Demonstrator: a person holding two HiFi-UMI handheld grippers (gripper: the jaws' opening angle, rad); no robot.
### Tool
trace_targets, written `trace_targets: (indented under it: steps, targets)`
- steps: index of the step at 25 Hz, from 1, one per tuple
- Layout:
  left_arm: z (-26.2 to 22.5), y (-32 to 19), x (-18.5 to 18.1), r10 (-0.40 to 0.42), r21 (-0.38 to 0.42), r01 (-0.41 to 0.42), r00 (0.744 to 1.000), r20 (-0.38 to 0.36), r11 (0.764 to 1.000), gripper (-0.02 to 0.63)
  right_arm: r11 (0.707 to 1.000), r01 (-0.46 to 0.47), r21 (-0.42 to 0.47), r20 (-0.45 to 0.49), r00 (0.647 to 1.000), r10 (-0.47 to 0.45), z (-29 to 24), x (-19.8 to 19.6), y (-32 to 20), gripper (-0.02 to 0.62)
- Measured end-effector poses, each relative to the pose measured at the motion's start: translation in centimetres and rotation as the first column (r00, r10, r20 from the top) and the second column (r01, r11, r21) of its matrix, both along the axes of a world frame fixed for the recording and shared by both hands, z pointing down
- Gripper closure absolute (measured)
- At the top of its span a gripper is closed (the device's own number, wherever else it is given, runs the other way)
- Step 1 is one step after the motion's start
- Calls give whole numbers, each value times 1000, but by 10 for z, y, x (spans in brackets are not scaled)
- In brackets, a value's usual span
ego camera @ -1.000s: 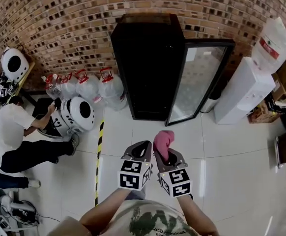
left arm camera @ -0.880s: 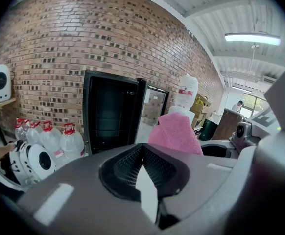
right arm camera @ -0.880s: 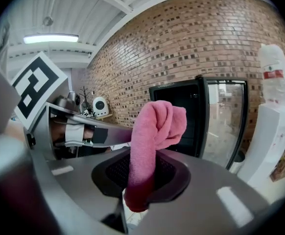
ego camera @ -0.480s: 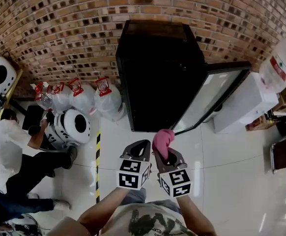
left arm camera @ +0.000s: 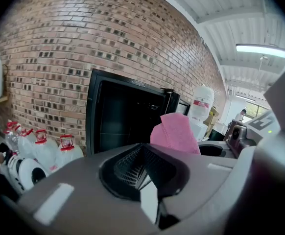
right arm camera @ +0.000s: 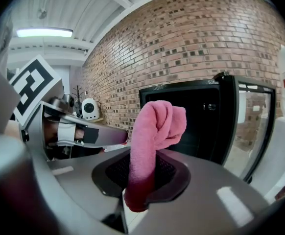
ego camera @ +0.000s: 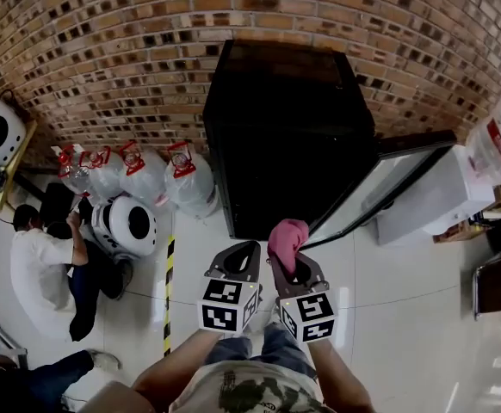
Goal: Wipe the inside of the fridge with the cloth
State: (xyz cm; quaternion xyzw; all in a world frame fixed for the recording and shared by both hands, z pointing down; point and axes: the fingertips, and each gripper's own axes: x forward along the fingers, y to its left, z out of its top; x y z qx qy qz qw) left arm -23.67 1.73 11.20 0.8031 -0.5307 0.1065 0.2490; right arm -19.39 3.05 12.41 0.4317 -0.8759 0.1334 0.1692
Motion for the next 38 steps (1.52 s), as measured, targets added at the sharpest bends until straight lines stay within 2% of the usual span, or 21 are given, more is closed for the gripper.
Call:
trace_targets:
  steps: [7, 14, 20, 24, 26, 31, 35, 38]
  targets:
    - [1, -49, 6, -97, 18, 97, 995, 17, 995, 591, 996, 74, 45, 24, 997, -75, -2, 11, -64, 535]
    - [14, -79, 8, -206, 35, 205, 978, 42, 978, 591, 978, 172, 117, 75, 981, -181, 2, 10, -109, 535]
    - [29, -99, -10, -255, 62, 251, 965, 58, 966, 591, 947, 228, 224, 120, 958, -259, 10, -10, -151, 535]
    - [46, -119, -24, -286, 71, 284, 958, 26, 956, 591, 930, 245, 272, 128, 949, -287, 23, -36, -176, 535]
    - [51, -132, -31, -281, 93, 279, 959, 14, 956, 591, 914, 270, 302, 127, 939, -319, 27, -52, -186, 537]
    - [70, -167, -51, -273, 159, 269, 962, 3, 950, 591, 853, 368, 371, 104, 896, -431, 45, -97, -209, 538]
    - [88, -184, -51, -227, 205, 225, 974, -12, 953, 591, 825, 379, 420, 138, 871, -471, 56, -111, -238, 538]
    - [97, -194, -52, -202, 253, 199, 979, -14, 947, 591, 794, 416, 442, 152, 838, -524, 62, -121, -256, 538]
